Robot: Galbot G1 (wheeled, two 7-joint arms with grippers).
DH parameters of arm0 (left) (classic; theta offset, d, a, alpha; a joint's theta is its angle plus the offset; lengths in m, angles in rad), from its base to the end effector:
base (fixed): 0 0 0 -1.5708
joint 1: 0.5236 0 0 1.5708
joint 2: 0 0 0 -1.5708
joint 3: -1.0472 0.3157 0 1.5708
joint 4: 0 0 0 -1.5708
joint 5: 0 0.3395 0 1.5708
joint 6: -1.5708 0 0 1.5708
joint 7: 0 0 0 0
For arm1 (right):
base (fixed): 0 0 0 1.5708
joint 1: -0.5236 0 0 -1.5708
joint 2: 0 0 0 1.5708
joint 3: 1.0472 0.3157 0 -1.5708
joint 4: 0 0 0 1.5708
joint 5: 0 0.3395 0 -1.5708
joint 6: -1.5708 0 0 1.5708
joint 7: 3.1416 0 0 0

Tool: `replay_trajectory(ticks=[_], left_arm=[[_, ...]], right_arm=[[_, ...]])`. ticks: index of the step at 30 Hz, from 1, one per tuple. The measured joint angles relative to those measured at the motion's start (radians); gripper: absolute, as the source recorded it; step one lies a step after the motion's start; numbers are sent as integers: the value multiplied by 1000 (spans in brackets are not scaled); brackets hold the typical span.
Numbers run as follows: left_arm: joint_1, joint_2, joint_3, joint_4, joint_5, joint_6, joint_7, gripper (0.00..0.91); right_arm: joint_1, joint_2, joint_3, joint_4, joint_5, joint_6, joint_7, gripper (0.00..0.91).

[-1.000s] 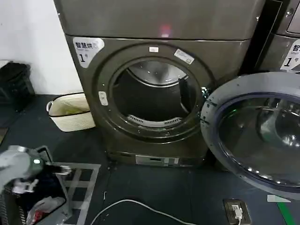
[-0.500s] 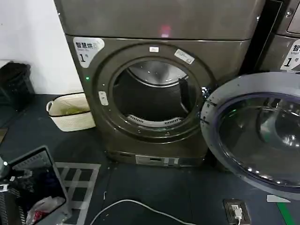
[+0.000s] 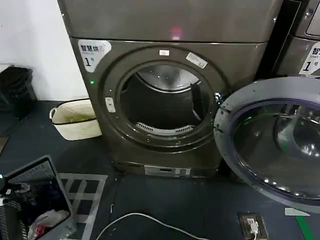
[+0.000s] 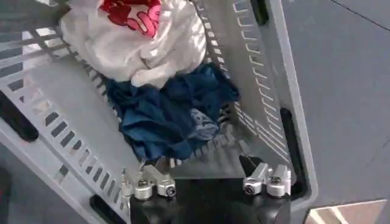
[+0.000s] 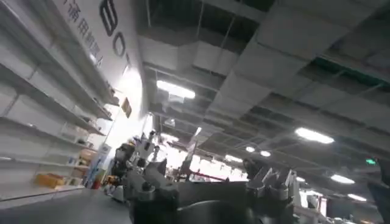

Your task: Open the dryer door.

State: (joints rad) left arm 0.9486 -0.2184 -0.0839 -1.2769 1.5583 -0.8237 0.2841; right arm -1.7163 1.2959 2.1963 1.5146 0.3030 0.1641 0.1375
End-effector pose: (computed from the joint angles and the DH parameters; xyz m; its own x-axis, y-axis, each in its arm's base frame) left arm 0.3147 0.3742 -0.1947 -0.2850 -0.2490 0.9256 0.3504 -0.9259 -0.1412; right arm -0.1701 -0.4154 -0.1595 0.0218 0.9069 -0.4208 0.9464 -0.1544 -0.2838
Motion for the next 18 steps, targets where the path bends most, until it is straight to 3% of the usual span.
replay_trajectory(ticks=[18], left_arm=[[-18,32,-8,-4,-77,0,-2,907]], right_arm=[[14,5,-25,-4,-37,3,-6,907]])
